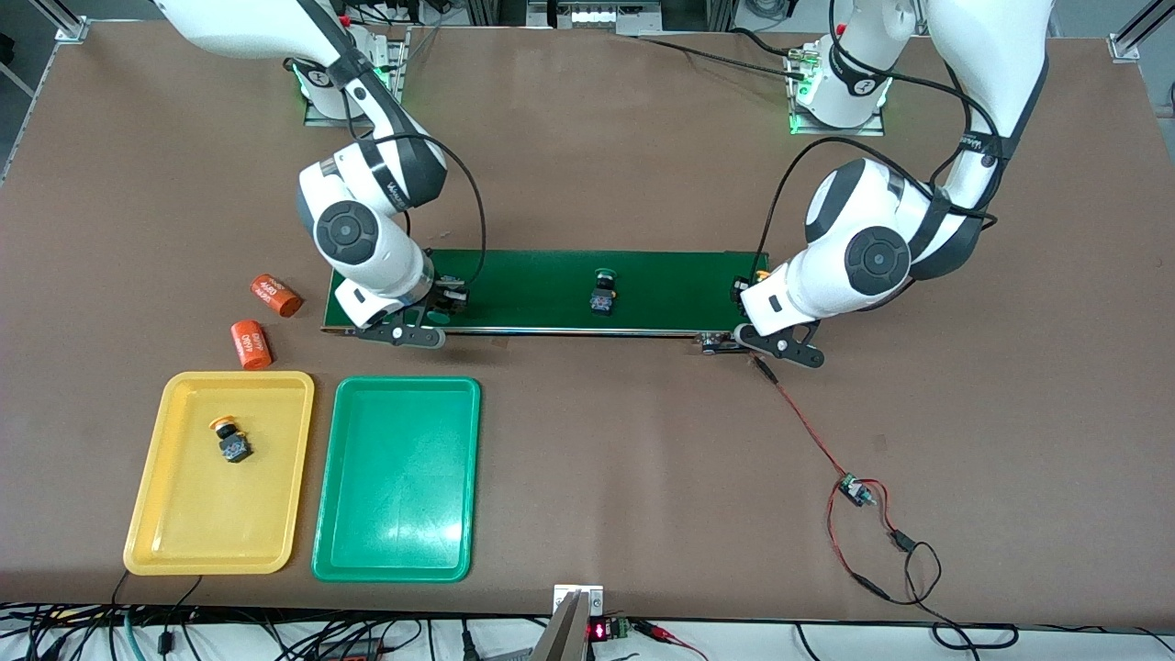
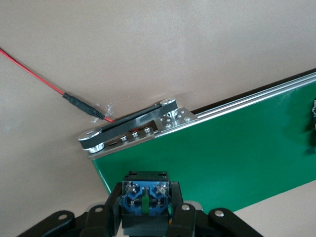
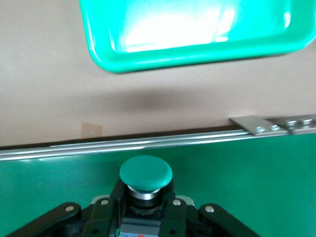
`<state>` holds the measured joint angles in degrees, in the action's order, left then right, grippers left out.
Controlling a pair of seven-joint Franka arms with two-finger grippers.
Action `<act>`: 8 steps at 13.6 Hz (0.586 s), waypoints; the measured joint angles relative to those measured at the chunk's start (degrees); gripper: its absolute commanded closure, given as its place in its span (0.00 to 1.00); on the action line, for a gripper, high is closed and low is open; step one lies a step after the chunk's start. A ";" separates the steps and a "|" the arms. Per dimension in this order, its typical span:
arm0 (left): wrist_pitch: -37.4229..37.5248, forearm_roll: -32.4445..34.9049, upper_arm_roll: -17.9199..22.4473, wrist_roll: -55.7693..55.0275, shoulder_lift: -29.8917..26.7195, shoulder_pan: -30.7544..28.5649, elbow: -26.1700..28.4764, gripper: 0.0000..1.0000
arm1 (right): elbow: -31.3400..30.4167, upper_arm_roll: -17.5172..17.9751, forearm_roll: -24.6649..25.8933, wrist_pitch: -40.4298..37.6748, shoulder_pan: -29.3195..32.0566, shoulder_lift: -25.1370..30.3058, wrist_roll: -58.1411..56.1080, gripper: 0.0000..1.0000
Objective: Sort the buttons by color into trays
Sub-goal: 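Place the green button in the green tray while the left gripper places another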
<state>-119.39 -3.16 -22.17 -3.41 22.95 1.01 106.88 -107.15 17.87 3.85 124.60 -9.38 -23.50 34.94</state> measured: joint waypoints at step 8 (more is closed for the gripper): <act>-8.39 -0.01 0.00 -6.59 2.53 1.70 4.63 1.00 | 15.49 -3.46 -0.16 -0.49 5.68 -4.22 -24.94 0.77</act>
<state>-127.77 -3.16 -22.17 -10.00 25.49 2.71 111.51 -91.66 14.41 3.69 124.11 -3.69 -27.72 10.00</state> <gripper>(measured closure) 0.590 0.674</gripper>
